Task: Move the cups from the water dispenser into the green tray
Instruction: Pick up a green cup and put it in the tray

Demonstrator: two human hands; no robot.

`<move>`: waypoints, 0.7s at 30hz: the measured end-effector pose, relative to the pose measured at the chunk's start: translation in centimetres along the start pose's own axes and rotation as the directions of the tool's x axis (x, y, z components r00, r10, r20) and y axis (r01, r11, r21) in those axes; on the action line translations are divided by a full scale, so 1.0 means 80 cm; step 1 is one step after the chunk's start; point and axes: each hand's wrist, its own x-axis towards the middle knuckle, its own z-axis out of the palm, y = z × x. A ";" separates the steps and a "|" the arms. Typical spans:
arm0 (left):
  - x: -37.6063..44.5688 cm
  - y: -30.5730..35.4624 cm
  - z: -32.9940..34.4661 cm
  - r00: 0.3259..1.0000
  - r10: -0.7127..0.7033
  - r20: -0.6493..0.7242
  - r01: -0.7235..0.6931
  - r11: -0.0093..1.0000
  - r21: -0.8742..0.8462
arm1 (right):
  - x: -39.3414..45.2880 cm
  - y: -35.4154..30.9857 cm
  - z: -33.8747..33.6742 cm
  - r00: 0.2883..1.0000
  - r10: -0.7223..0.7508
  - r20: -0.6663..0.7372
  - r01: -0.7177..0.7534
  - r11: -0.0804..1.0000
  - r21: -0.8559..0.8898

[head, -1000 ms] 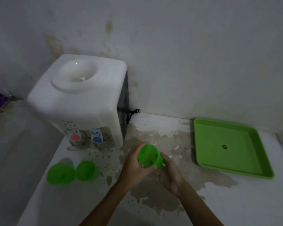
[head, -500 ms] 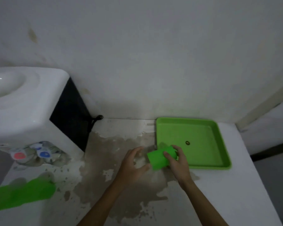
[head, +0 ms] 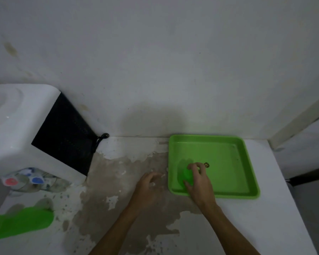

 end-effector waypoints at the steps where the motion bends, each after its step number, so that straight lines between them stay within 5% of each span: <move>1: 0.000 -0.001 0.000 1.000 -0.002 -0.005 0.002 1.000 0.015 | 0.000 0.003 0.003 1.000 0.008 0.016 -0.008 1.000 -0.014; 7: 0.000 -0.014 0.000 1.000 0.017 -0.006 -0.017 0.999 0.029 | -0.004 0.011 0.008 0.998 0.030 0.047 -0.029 0.999 -0.016; 14: -0.014 -0.027 -0.027 0.998 0.042 -0.039 -0.043 0.999 -0.009 | -0.007 -0.028 0.001 0.987 -0.104 -0.124 0.099 0.994 -0.048; 21: -0.067 -0.054 -0.108 0.987 0.022 -0.160 -0.037 0.995 -0.091 | -0.018 -0.128 0.037 0.990 -0.137 -0.019 0.139 0.977 0.163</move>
